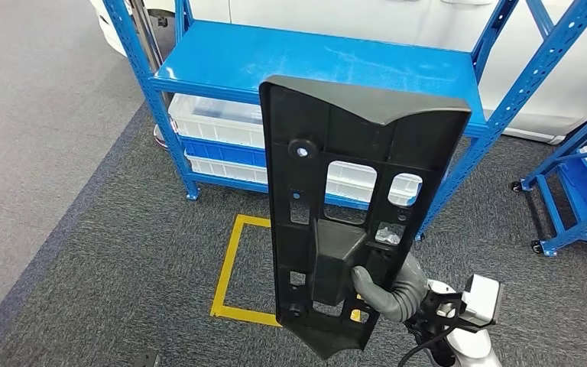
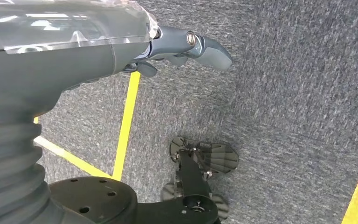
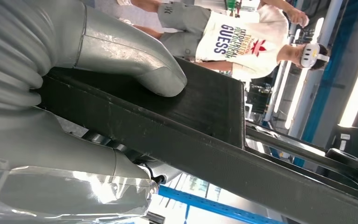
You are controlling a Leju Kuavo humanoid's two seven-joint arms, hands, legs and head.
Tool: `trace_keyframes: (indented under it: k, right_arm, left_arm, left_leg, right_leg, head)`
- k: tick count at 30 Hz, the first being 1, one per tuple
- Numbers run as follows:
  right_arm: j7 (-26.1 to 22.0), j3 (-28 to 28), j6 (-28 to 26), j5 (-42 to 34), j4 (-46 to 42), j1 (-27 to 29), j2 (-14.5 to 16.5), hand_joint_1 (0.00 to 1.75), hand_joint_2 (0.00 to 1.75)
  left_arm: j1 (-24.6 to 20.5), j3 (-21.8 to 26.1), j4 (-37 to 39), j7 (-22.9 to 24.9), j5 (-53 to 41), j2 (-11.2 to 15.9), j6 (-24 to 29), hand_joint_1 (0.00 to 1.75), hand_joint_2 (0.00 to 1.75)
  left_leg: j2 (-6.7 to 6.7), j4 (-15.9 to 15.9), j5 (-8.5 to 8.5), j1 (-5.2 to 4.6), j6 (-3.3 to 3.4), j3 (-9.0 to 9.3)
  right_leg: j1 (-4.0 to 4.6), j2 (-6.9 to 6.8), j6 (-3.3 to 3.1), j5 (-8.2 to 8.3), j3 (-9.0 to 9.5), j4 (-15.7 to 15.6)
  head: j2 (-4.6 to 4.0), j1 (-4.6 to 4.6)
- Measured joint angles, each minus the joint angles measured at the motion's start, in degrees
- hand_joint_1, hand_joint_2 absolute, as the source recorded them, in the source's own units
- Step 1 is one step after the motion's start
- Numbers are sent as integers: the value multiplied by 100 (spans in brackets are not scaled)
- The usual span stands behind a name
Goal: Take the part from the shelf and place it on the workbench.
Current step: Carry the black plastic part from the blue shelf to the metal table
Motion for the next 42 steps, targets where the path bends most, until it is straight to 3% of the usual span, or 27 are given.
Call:
trace_keyframes:
  k: [2,6,8,10,11,12,13,15,17,18,20,22,25,26,27,28,29,31,33,35,37,38,40,41,42]
  right_arm:
    - [-10,-7,7,4,-26,26,2,175,175]
    - [-24,-32,-8,27,-60,115,5,175,175]
    - [-26,-44,-19,30,-88,139,7,175,175]
    - [-20,-47,-25,29,-105,169,7,175,175]
    - [-11,-49,-25,29,-106,193,7,175,175]
    - [-2,-51,-25,29,-106,216,7,175,175]
    - [7,-52,-21,27,-106,233,7,175,175]
    - [15,-54,-4,21,-107,243,8,175,175]
    - [26,-55,20,10,-108,228,11,175,175]
    - [36,-56,32,5,-108,220,14,175,175]
    - [58,-61,49,-2,-109,208,20,175,175]
    - [68,-76,57,-2,-110,200,22,175,175]
    - [70,-91,60,-1,-109,189,24,175,175]
    - [70,-92,62,-1,-108,196,26,175,175]
    - [70,-94,65,1,-107,202,27,175,175]
    - [70,-97,69,2,-106,205,28,175,175]
    - [70,-99,73,3,-106,203,28,175,175]
    - [68,-103,79,4,-106,182,28,175,175]
    - [63,-108,89,8,-107,161,28,175,175]
    - [57,-120,98,10,-108,160,28,175,175]
    - [51,-138,105,9,-108,158,31,175,175]
    - [47,-146,109,9,-108,154,38,175,175]
    - [40,-151,118,8,-107,149,57,175,175]
    - [38,-151,121,9,-106,153,65,175,175]
    - [37,-152,125,9,-106,158,68,175,175]
  left_arm:
    - [6,0,-1,3,-2,1,2,0,175]
    - [24,-1,0,6,-43,2,2,0,175]
    - [25,-3,-1,9,-67,4,1,0,175]
    - [30,-5,0,19,-86,4,-1,0,175]
    - [34,-5,0,26,-92,4,-1,0,175]
    - [36,-6,1,33,-95,4,-2,0,175]
    - [37,-7,1,41,-94,4,-3,0,175]
    - [36,-7,0,50,-90,4,-7,0,175]
    - [34,-7,0,56,-85,3,-6,0,175]
    - [33,-7,0,61,-84,2,-5,0,175]
    - [26,-7,1,68,-85,-5,-3,0,175]
    - [14,-8,1,74,-86,-16,0,0,175]
    - [10,-9,1,94,-86,-22,3,0,175]
    - [12,-9,1,100,-86,-21,4,0,175]
    - [12,-9,1,102,-85,-21,5,0,175]
    - [10,-9,1,102,-85,-20,7,0,175]
    - [5,-9,1,102,-84,-21,8,0,175]
    - [-7,-9,1,99,-76,-23,10,0,175]
    - [-14,-9,1,97,-68,-25,14,0,175]
    - [-26,-9,1,95,-64,-26,17,0,175]
    - [-46,-9,1,91,-64,-27,17,0,175]
    - [-50,-9,1,90,-66,-27,18,0,175]
    - [-38,-9,1,90,-68,-27,19,0,175]
    - [-29,-9,1,92,-71,-27,19,0,175]
    - [-22,-8,1,94,-74,-27,20,0,175]
  left_leg:
    - [1,23,-3,-15,-52,-33]
    - [8,83,-51,-14,-169,-93]
    - [5,512,-330,-5,-213,-278]
    - [3,1279,-689,5,-242,-610]
    - [3,1575,-780,8,-252,-740]
    - [2,1667,-756,10,-255,-777]
    - [-3,1530,-627,11,-249,-703]
    - [-113,787,-241,15,-210,-334]
    - [-271,193,-71,21,-170,-50]
    - [-314,94,-80,18,-153,-7]
    - [-247,63,-71,22,-112,-3]
    - [-154,12,-33,45,-42,7]
    - [3,-14,-15,46,7,5]
    - [61,-12,-18,43,10,1]
    - [118,-9,-21,41,12,-1]
    - [174,-5,-27,40,9,0]
    - [226,-1,-34,40,3,7]
    - [314,17,-59,23,-31,22]
    - [399,30,-80,-3,-81,31]
    - [492,23,-90,-14,-139,45]
    - [415,113,-186,-1,-199,27]
    - [309,323,-330,4,-221,-55]
    - [105,1065,-724,14,-242,-378]
    - [63,1454,-875,14,-249,-555]
    - [49,1673,-913,15,-252,-661]
  right_leg:
    - [27,3,-49,163,212,-523]
    - [28,9,-152,185,211,-635]
    - [6,1,-216,209,225,-670]
    - [19,12,-240,211,223,-671]
    - [24,28,-242,211,222,-668]
    - [26,55,-242,211,221,-662]
    - [27,95,-240,210,222,-654]
    - [26,186,-226,204,221,-631]
    - [34,282,-179,207,183,-591]
    - [34,327,-145,217,154,-581]
    - [23,404,-68,244,111,-585]
    - [20,320,-11,146,39,-450]
    - [4,104,54,-354,-415,508]
    - [-6,85,72,-463,-569,831]
    - [-12,71,84,-467,-637,976]
    - [-15,51,87,-368,-594,901]
    - [-15,7,81,-187,-440,607]
    - [23,-207,28,129,-28,-198]
    - [75,-327,-45,220,153,-592]
    - [86,-224,-107,230,130,-607]
    - [53,-123,-170,261,134,-643]
    - [34,-75,-203,277,140,-662]
    - [27,34,-240,289,137,-667]
    - [29,97,-249,291,134,-665]
    - [31,165,-250,293,132,-660]
  head:
    - [0,-1]
    - [0,-2]
    - [0,-2]
    - [0,-2]
    - [0,-2]
    - [-1,-2]
    - [-1,-2]
    - [-1,-2]
    - [0,-2]
    - [0,-3]
    - [0,-3]
    - [0,-2]
    - [0,-2]
    - [0,-2]
    - [0,-2]
    - [0,-2]
    - [0,-2]
    - [0,-2]
    - [0,-2]
    - [0,-2]
    - [0,-2]
    - [0,-2]
    - [0,-3]
    - [0,-3]
    - [0,-4]
